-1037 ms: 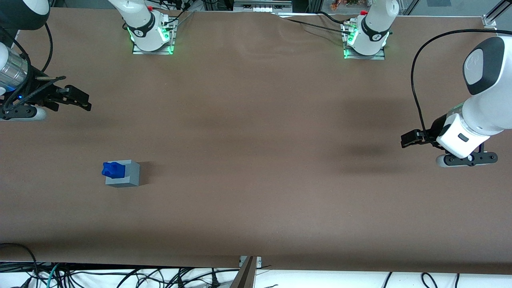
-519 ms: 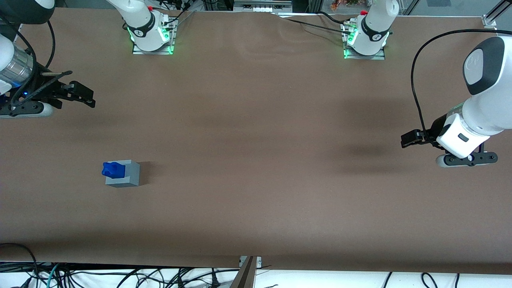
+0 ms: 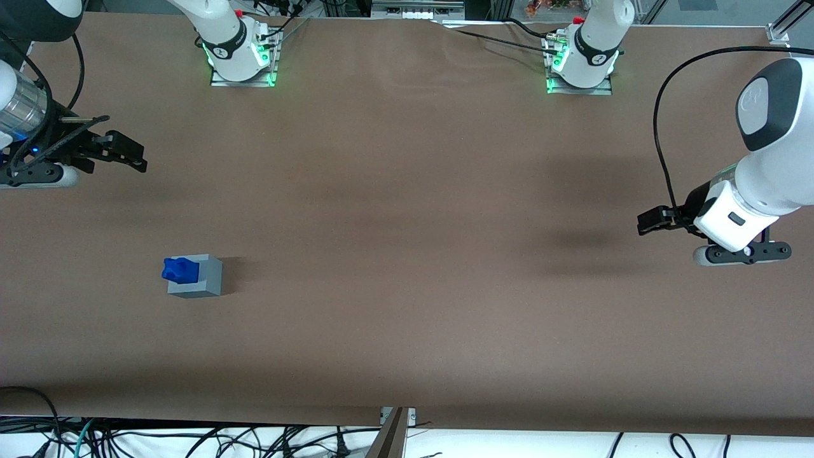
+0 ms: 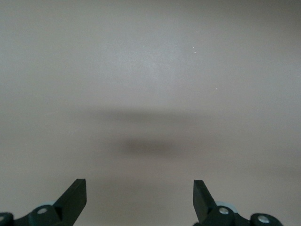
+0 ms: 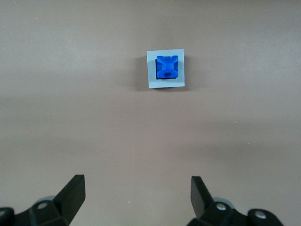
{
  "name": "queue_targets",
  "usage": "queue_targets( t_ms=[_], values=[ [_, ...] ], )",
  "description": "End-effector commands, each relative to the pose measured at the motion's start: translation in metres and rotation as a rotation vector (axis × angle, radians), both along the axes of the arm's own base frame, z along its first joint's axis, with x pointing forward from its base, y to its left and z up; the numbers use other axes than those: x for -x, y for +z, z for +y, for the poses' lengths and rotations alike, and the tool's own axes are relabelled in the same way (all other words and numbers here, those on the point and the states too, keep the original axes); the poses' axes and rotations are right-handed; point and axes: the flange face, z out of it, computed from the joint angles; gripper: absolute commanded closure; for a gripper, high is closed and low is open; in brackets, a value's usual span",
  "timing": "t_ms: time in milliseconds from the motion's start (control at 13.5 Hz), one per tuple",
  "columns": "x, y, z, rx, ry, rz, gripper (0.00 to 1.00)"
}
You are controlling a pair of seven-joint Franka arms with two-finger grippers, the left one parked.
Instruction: Insert blue part into gray base with right arm
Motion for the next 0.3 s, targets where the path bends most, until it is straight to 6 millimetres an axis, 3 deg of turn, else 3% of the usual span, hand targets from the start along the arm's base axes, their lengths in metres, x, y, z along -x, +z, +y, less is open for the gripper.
queue_targets(
  t_ms=[0, 222],
  values=[
    [0.0019, 0.0014, -0.0043, -0.011, 0.006, 0.009, 0.00],
    [0.0026, 0.0006, -0.0061, -0.011, 0.003, 0.012, 0.00]
  ],
)
